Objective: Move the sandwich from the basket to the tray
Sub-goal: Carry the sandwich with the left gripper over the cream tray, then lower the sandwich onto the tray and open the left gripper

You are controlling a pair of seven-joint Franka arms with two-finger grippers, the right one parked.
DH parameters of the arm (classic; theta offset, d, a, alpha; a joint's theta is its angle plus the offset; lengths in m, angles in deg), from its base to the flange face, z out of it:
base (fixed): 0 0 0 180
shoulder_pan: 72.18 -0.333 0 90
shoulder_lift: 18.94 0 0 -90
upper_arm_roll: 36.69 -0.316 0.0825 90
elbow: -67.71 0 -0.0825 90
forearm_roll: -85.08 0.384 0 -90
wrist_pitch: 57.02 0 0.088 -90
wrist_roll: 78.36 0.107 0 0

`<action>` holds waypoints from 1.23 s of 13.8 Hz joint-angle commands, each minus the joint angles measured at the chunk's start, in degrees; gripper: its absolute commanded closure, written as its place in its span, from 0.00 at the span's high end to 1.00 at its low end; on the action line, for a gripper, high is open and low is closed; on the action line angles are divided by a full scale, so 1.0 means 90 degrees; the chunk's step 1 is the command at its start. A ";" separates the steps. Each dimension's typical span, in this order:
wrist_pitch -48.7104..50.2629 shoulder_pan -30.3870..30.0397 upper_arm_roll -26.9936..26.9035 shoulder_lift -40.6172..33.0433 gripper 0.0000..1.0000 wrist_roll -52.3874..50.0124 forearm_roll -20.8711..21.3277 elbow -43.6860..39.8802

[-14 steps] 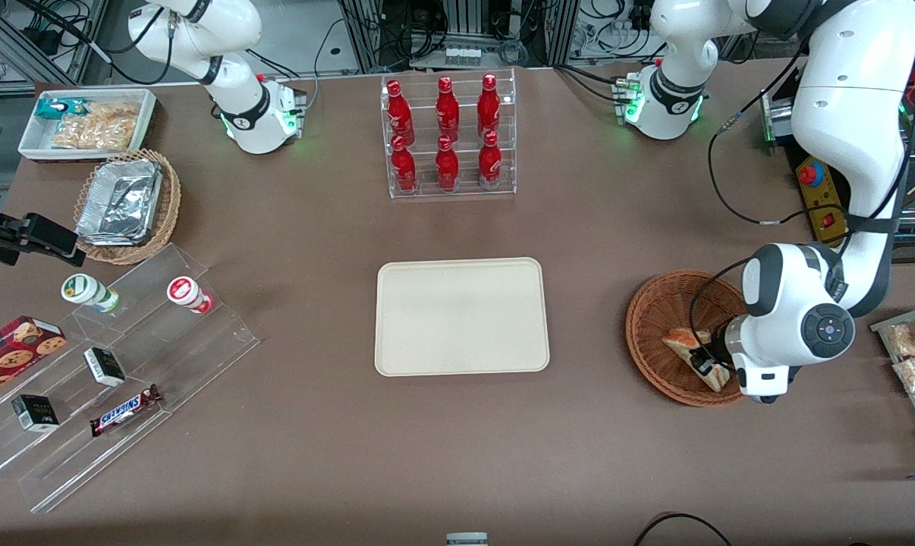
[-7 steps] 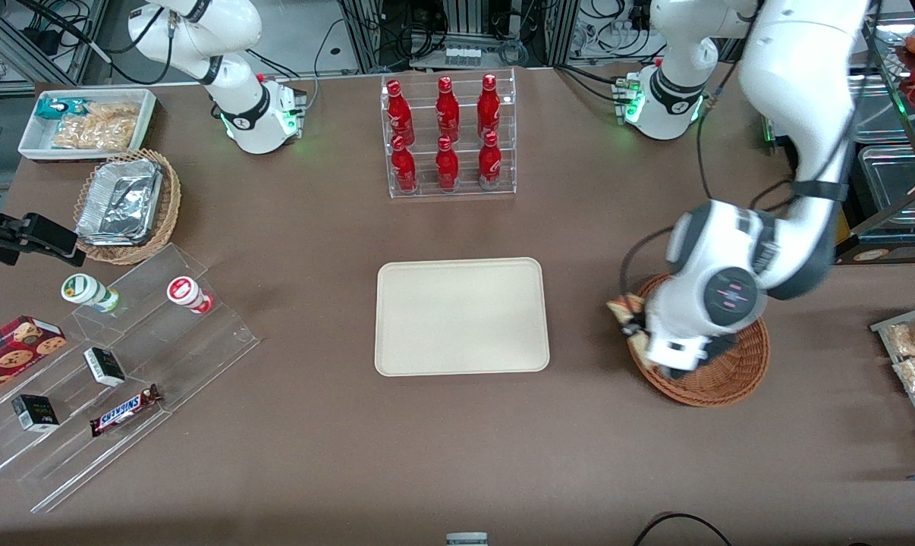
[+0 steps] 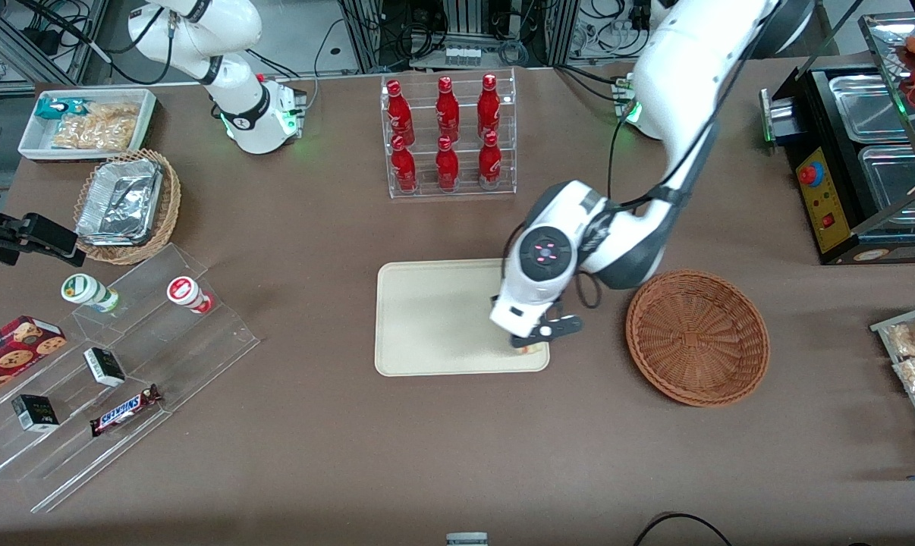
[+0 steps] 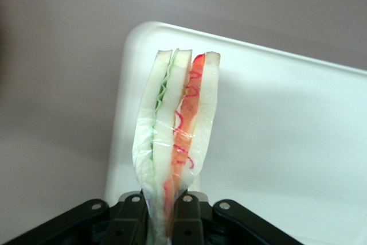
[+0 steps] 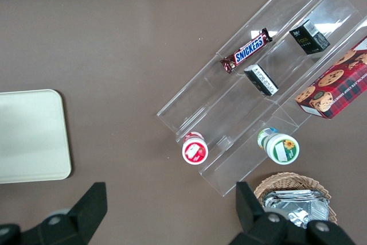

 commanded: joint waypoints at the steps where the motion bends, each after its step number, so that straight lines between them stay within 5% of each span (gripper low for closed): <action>1: -0.0163 0.0627 -0.0021 0.0823 0.10 -0.0464 -0.0004 -0.0934; 6: -0.0163 0.1185 -0.0031 0.1333 0.12 -0.0534 0.0006 -0.1454; 8: -0.0182 0.1215 -0.0031 0.1421 0.20 -0.0534 0.0006 -0.1483; 9: -0.0202 0.1215 -0.0031 0.1450 0.48 -0.0534 0.0015 -0.1541; 12: -0.0183 0.1205 -0.0196 0.1392 1.00 -0.0963 0.0064 -0.1542; 17: 0.0090 0.1127 -0.0597 0.1012 1.00 -0.1130 0.0054 -0.1542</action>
